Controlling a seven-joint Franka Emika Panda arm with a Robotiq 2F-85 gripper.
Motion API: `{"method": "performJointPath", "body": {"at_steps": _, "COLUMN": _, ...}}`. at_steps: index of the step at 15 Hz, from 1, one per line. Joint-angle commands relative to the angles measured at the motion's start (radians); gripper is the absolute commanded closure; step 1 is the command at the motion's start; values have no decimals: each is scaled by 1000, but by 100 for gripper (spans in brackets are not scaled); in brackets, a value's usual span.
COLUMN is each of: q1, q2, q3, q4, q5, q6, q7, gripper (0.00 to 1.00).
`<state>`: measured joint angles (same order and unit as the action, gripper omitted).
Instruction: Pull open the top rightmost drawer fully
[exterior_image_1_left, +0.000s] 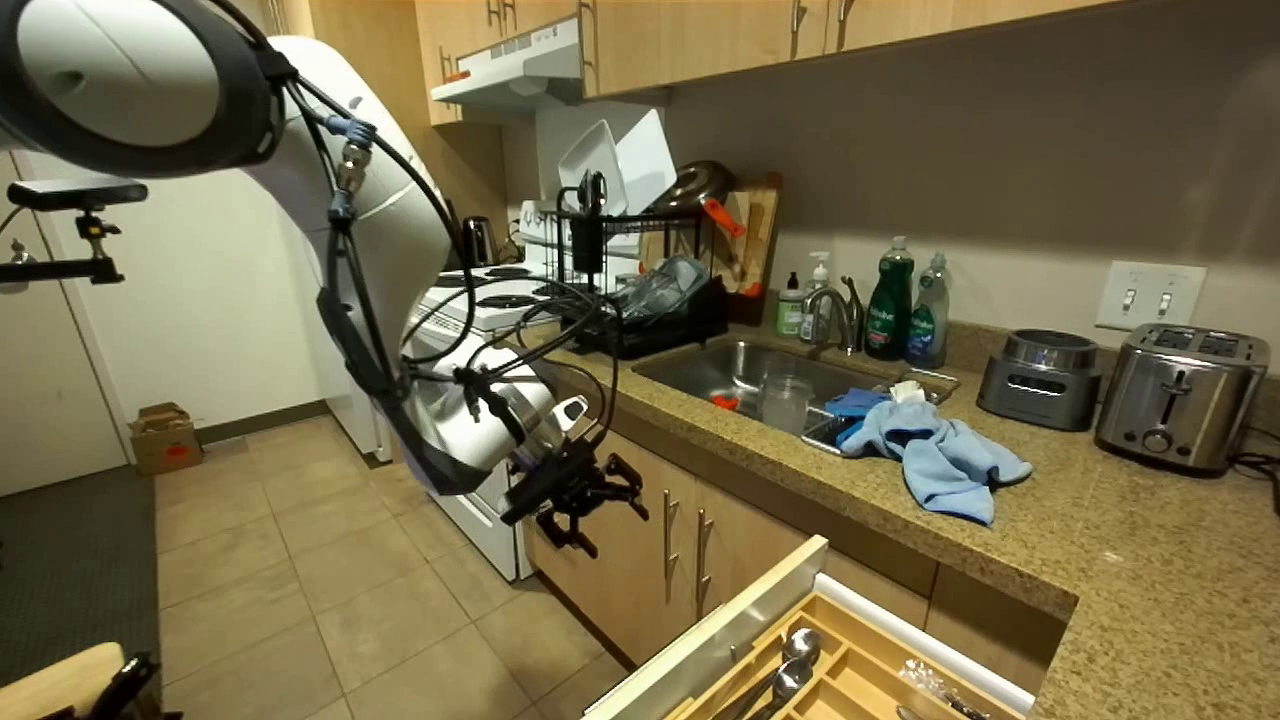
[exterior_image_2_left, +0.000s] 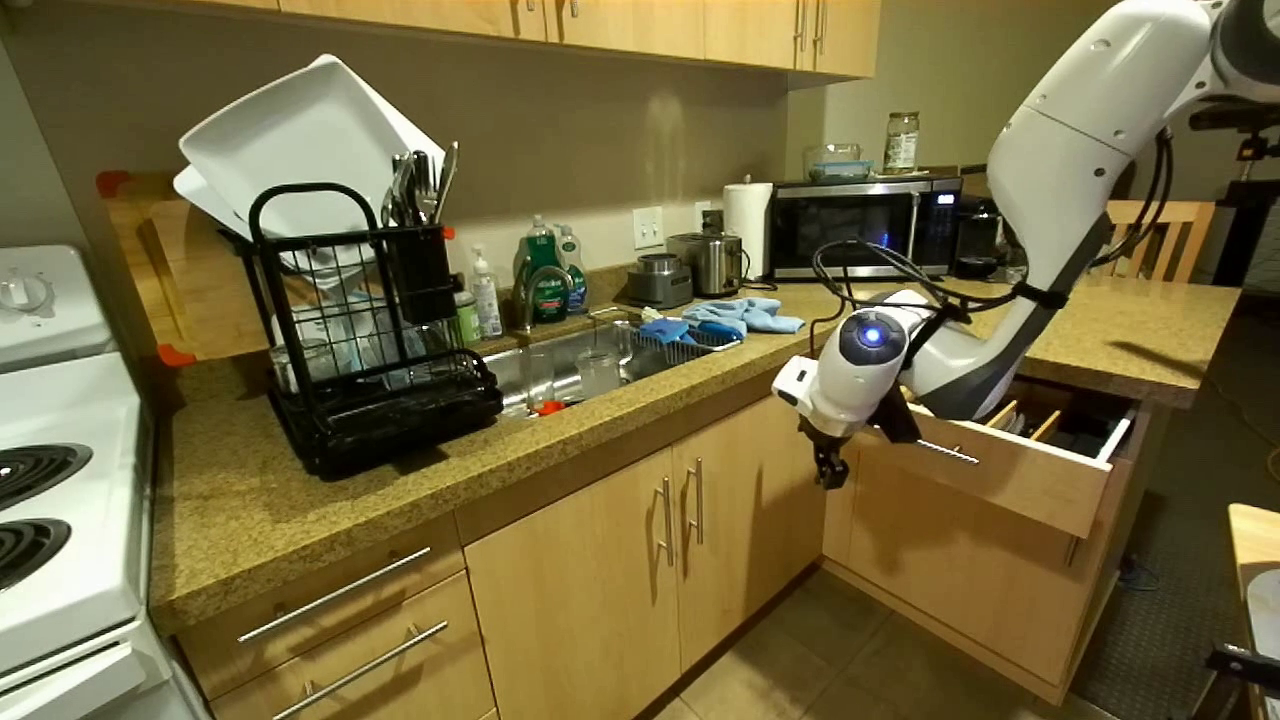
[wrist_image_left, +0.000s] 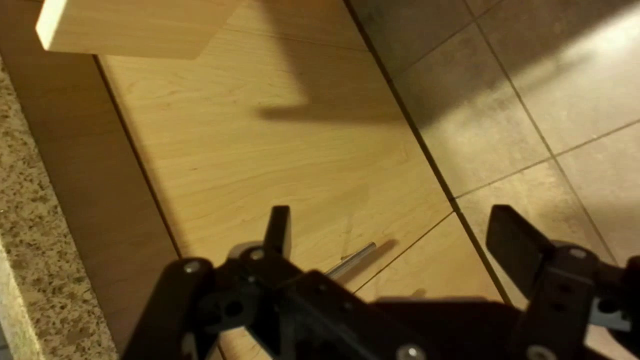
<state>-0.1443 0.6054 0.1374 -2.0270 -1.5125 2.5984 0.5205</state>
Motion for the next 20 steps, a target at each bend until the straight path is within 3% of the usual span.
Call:
{"method": "performJointPath", "body": {"at_steps": 1, "q1": 4, "q2": -96, "q3": 4, "q4": -87, "q5": 240, "q6": 49, "q7": -126, "gripper": 0}}
{"method": "performJointPath", "body": {"at_steps": 6, "q1": 44, "q2": -219, "q3": -17, "q4": -177, "q5": 529, "q6": 78, "q7": -211, "gripper": 0}}
{"method": "performJointPath", "body": {"at_steps": 10, "q1": 80, "q2": -345, "q3": -53, "q4": -253, "q5": 691, "q6": 52, "q7": -269, "gripper": 0}}
{"method": "performJointPath", "body": {"at_steps": 15, "q1": 62, "q2": -520, "q3": -55, "q4": -345, "q5": 1052, "q6": 52, "q7": -533, "gripper": 0}}
{"method": "performJointPath", "body": {"at_steps": 20, "q1": 78, "q2": -638, "q3": -97, "q4": -332, "q5": 1390, "q6": -54, "q7": -718, "gripper": 0}}
